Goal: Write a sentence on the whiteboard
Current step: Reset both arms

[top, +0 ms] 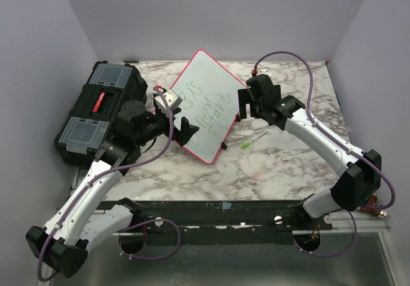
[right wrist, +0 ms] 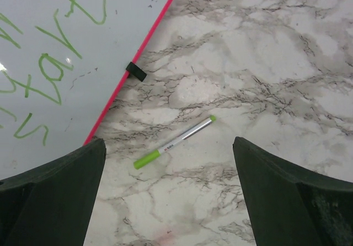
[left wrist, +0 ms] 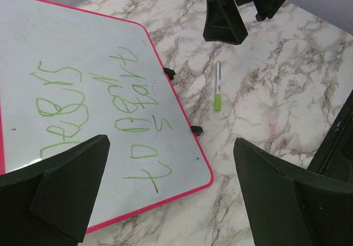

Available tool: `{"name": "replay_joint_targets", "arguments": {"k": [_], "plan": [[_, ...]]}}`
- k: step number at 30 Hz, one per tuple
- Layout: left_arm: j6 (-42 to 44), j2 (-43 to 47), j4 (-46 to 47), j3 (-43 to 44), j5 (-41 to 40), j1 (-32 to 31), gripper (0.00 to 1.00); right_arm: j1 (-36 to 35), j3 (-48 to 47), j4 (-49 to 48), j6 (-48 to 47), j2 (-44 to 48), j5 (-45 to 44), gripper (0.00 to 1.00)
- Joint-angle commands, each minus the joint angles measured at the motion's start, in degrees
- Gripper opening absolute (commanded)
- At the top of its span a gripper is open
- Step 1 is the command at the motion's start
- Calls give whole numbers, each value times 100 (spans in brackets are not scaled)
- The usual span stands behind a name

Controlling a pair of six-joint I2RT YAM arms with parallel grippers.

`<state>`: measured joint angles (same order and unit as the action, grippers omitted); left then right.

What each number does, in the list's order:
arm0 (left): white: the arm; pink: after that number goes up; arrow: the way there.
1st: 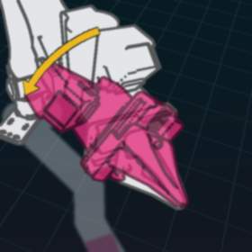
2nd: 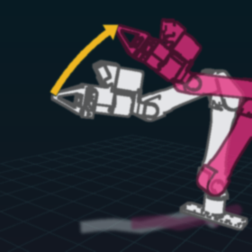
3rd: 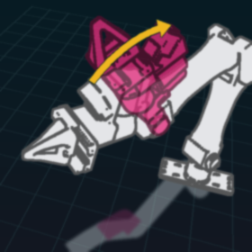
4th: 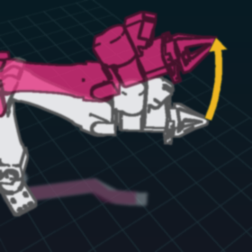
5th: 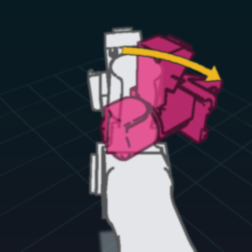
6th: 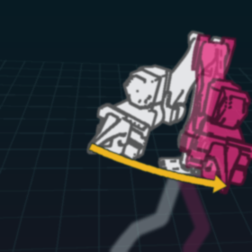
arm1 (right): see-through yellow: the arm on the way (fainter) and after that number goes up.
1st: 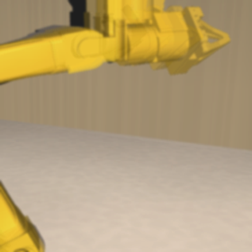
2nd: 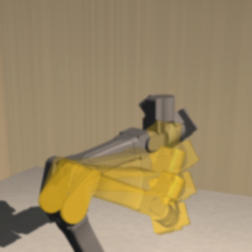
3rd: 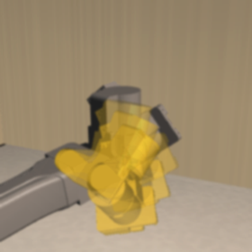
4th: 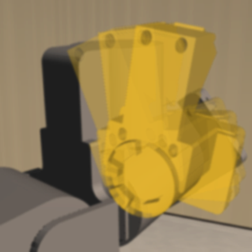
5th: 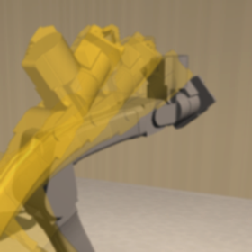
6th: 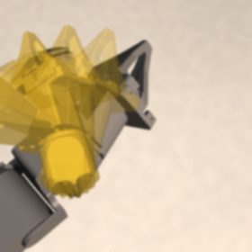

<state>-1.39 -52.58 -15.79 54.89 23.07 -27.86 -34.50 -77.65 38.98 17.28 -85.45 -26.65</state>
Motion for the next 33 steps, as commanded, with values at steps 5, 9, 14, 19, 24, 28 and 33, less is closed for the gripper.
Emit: {"name": "replay_joint_targets", "arguments": {"k": [5,9,14,19,24,28,33], "plan": [[311,810,589,-514,-935,21,98,14,421,-941,-175,486,715,100],[376,1045,670,-627,-1491,20,98,18,777,-1702,-113,937,1003,100],[376,1266,822,-756,-2147,23,98,16,1434,-2761,239,1642,938,100],[376,1432,960,-873,-2564,21,98,14,1811,-3208,336,2144,935,100],[367,1621,1081,-968,-2872,20,99,15,2327,-3524,449,2684,928,100],[345,1771,1159,-1054,-3015,18,99,18,2816,-3681,768,3111,934,100],[332,1832,1279,-1139,-3130,25,99,11,3351,-3661,1290,3566,913,100]]}}
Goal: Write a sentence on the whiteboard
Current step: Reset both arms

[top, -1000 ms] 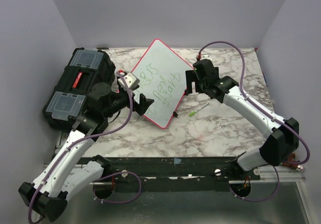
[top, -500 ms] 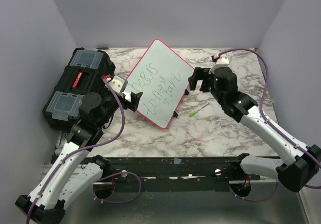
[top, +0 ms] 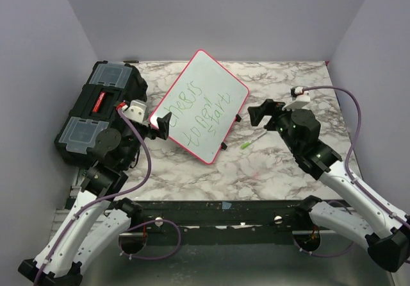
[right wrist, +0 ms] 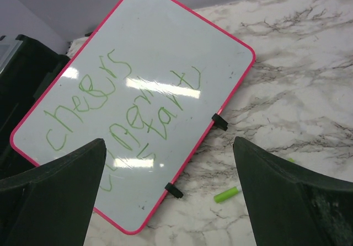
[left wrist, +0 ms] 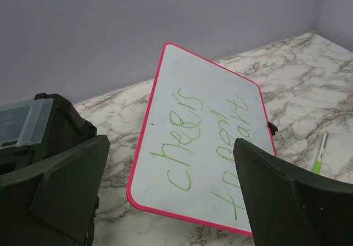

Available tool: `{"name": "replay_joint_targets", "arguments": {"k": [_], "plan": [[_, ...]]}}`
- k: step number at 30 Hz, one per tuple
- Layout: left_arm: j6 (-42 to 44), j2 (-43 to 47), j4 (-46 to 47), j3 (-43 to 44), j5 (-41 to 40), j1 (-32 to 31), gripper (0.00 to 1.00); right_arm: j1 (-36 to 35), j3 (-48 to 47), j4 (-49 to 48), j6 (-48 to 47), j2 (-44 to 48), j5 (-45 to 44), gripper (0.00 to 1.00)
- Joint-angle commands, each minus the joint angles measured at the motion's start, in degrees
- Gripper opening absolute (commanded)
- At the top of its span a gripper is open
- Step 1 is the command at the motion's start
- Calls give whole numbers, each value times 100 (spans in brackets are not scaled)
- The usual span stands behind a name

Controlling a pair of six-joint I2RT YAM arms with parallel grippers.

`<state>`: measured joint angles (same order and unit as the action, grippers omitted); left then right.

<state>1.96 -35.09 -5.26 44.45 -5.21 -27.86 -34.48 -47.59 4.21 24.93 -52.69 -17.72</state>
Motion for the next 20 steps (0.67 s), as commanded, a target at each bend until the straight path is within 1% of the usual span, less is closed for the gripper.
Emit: {"name": "replay_joint_targets", "arguments": {"k": [1,6,17,20], "plan": [[-3,87,235,-103,-305,20,98,12,456,-192,596,385,31,100],[-4,56,244,-120,-331,20,98,11,779,-201,740,688,71,100],[8,57,260,-129,-288,24,98,12,699,-151,590,670,-91,100],[24,75,262,-129,-312,18,98,12,676,-172,404,725,50,100]]}}
